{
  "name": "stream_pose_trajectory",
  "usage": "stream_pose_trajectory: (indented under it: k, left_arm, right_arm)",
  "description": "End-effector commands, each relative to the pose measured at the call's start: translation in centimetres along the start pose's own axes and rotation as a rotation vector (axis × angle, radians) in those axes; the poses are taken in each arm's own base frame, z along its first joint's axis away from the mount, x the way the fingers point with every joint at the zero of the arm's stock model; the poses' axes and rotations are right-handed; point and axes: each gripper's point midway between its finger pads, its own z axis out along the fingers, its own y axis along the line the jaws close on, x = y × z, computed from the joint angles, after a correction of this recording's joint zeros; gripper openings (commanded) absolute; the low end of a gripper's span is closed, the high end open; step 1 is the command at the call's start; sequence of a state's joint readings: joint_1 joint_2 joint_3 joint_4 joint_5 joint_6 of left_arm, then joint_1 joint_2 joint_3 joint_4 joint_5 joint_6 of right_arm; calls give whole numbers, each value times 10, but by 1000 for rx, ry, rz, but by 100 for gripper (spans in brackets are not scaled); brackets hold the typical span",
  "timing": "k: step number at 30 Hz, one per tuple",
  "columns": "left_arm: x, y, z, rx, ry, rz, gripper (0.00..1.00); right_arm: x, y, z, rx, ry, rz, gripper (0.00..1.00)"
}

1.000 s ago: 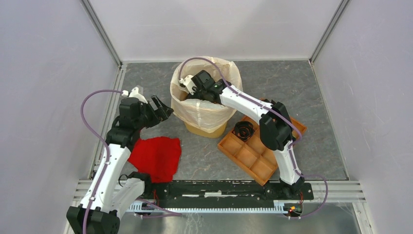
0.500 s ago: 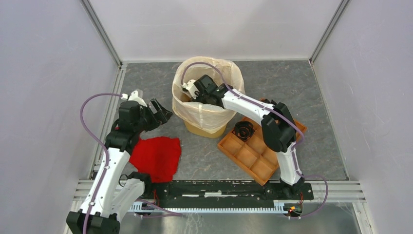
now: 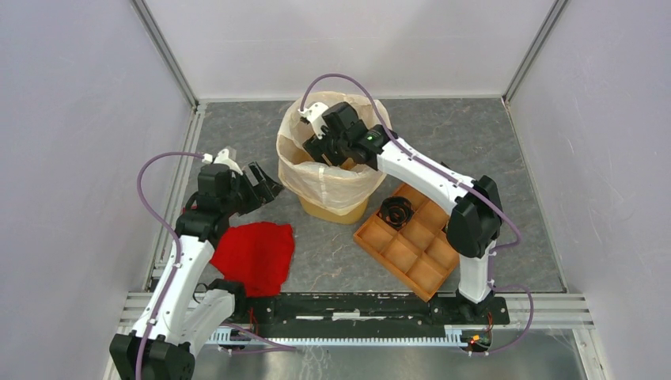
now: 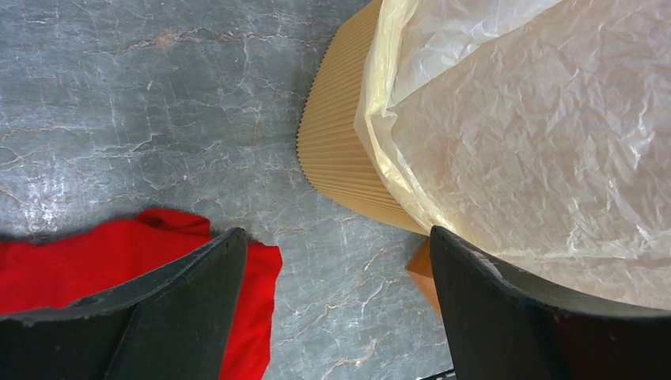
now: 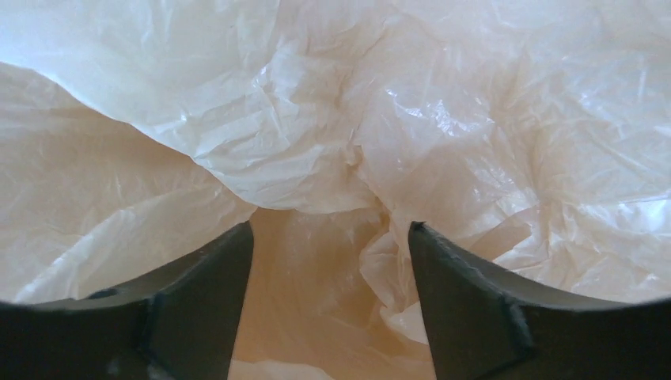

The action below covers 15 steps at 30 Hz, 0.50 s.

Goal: Put the trash bags into the trash bin

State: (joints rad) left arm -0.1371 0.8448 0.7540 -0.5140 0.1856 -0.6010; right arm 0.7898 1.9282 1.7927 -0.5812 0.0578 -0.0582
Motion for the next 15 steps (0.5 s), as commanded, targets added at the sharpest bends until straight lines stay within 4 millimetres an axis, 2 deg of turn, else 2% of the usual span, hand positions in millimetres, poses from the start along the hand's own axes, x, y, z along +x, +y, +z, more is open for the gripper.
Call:
stream_pose_trajectory:
  k: [1, 6, 11, 15]
  left_arm:
    - [-2, -8, 4, 43, -10, -3, 91]
    - [17, -10, 11, 97, 50, -41, 91]
    - [36, -17, 12, 171, 113, -63, 91]
    - [53, -44, 7, 327, 160, -64, 91]
  right_arm:
    - [-37, -10, -22, 43, -90, 21, 84]
    - [-78, -15, -70, 43, -216, 51, 94]
    - [-121, -27, -150, 75, -398, 68, 98]
    - [-133, -37, -213, 111, -525, 77, 98]
